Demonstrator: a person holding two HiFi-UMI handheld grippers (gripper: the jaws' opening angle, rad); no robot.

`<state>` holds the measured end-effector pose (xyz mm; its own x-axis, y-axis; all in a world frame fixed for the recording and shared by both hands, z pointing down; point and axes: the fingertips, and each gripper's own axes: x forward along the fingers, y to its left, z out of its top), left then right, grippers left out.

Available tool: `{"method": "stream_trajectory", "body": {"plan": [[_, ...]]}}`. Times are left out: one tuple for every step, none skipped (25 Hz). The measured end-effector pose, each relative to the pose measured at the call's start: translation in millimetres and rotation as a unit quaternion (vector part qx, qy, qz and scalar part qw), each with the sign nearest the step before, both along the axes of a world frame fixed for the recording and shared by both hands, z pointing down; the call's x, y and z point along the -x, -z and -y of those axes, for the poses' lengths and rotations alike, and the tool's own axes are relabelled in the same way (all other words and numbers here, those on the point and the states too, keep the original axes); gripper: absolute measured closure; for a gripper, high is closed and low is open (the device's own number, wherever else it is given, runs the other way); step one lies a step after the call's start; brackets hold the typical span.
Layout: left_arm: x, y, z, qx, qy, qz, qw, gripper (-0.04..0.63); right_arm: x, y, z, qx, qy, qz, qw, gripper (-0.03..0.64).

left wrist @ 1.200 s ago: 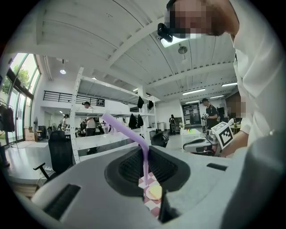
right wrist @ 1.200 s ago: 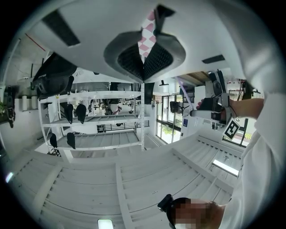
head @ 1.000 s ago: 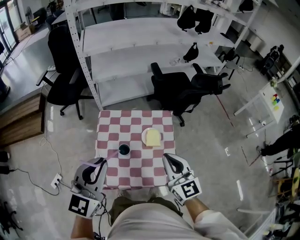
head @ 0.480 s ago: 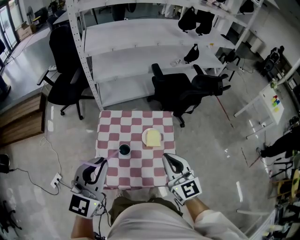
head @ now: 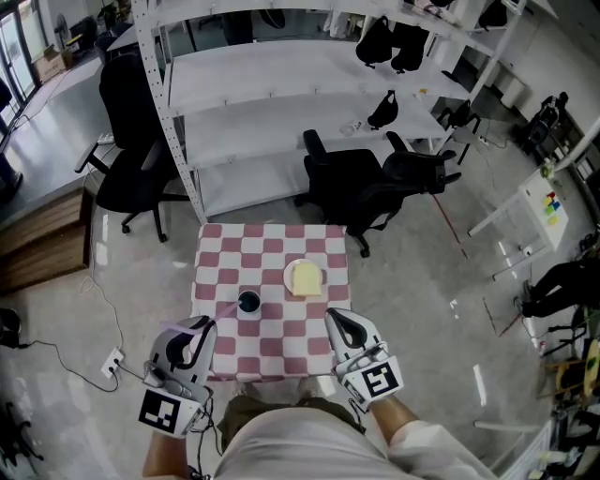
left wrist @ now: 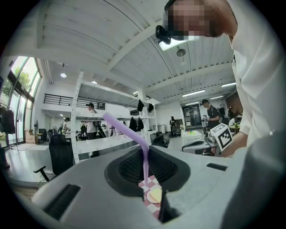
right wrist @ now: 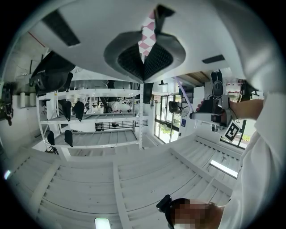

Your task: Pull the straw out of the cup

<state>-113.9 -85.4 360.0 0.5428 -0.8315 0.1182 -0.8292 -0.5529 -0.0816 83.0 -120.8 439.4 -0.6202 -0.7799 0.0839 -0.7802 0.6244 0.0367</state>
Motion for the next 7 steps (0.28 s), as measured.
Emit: {"method": "stream_trajectory", "body": {"plan": [[-0.3,0.5,-0.2,-0.001,-0.001,0.000,1.0000,0.561,0.0,0.0,0.1,-0.001,0.000,0.000,1.000,0.614],[-0.7,1.0,-0.3,-0.003,-0.001,0.001,1.0000,0.561,0.0,-0.1,0.2,-0.001,0.000,-0.001,1.000,0.614],[-1.2,1.5,-0.5,-0.003,-0.002,0.001,1.0000,0.561,-0.2,0.0,0.3,-0.001,0.001,-0.001,1.000,0.614],[-1.7,1.9,-0.7,-0.003,-0.003,0.002,1.0000,0.561,-0.6,0.0,0.2,-0.001,0.001,-0.002,1.000,0.614],[-2.1,2.1,-1.1,-0.002,-0.003,0.002,1.0000,0.561,-1.0,0.0,0.1,-0.001,0.000,-0.002,1.000,0.614],[-2.4,2.4,-1.4,-0.001,-0.002,0.002,1.0000,0.561,-1.4,-0.2,-0.1,0.000,0.000,-0.002,1.000,0.614],[-2.6,2.6,-1.7,-0.001,-0.002,0.001,1.0000,0.561,-1.8,-0.3,-0.3,0.000,0.000,-0.003,1.000,0.614]]}}
